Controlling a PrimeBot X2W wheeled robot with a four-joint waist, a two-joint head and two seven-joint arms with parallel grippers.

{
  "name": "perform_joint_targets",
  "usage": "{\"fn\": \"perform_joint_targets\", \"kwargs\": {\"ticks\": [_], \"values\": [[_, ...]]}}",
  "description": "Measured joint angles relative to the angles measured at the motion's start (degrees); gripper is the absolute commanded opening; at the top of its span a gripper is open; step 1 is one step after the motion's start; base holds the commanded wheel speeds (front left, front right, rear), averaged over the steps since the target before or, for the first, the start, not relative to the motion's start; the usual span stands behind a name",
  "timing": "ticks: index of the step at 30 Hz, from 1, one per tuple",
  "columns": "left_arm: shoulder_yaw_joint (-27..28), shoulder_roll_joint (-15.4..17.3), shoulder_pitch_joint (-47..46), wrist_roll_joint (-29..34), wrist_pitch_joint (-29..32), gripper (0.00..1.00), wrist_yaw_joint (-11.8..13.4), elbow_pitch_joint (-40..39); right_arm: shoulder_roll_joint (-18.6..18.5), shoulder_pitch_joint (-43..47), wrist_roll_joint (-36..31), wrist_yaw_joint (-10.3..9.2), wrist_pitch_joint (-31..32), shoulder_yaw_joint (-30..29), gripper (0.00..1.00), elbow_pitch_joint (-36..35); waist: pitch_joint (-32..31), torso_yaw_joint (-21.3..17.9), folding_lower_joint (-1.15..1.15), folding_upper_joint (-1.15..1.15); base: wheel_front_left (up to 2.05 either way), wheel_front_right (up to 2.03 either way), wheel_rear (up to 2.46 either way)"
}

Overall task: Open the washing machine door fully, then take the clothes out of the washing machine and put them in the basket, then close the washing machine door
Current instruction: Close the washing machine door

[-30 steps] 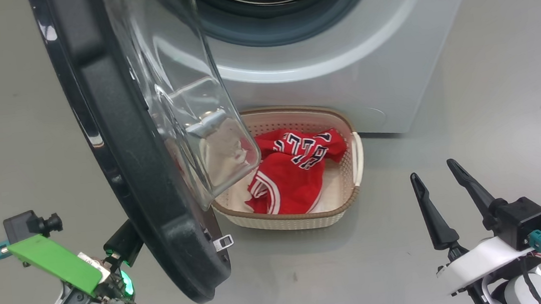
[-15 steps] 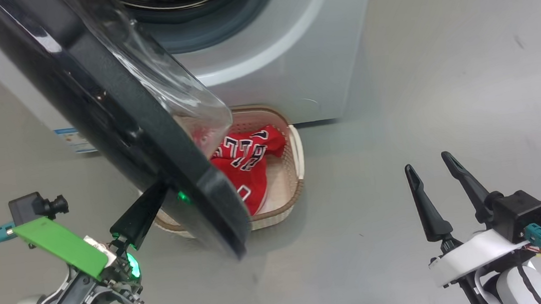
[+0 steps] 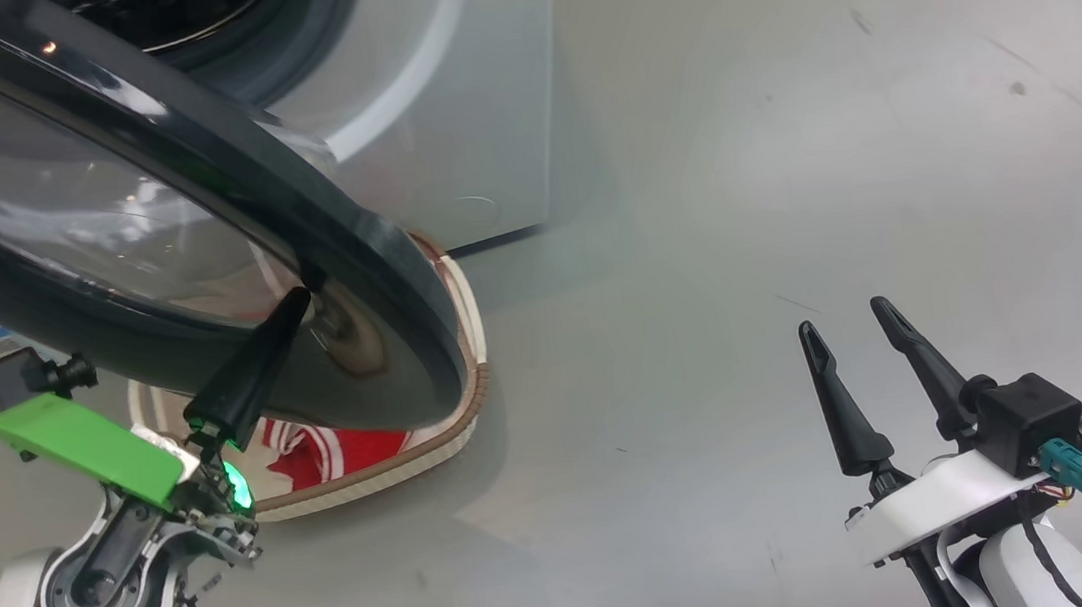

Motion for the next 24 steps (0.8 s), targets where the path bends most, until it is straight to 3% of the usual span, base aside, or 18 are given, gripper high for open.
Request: {"fn": "perform_joint_targets", "kwargs": {"ticks": [10, 24], "values": [[1.0, -0.9, -4.2, 0.0, -1.1, 0.00, 0.0, 2.7, 0.1, -0.4, 0.0, 0.42, -0.5, -0.2, 1.00, 1.2, 1.2, -5.1, 0.00, 0.00, 0.00, 0.00, 0.00], [3.7, -1.1, -10.0, 0.7, -3.4, 0.00, 0.0, 8.5, 0.5, -1.1, 0.6, 0.76, -1.0, -0.2, 1.00, 2.1, 2.4, -8.3, 0.00, 0.00, 0.00, 0.00, 0.00]]}}
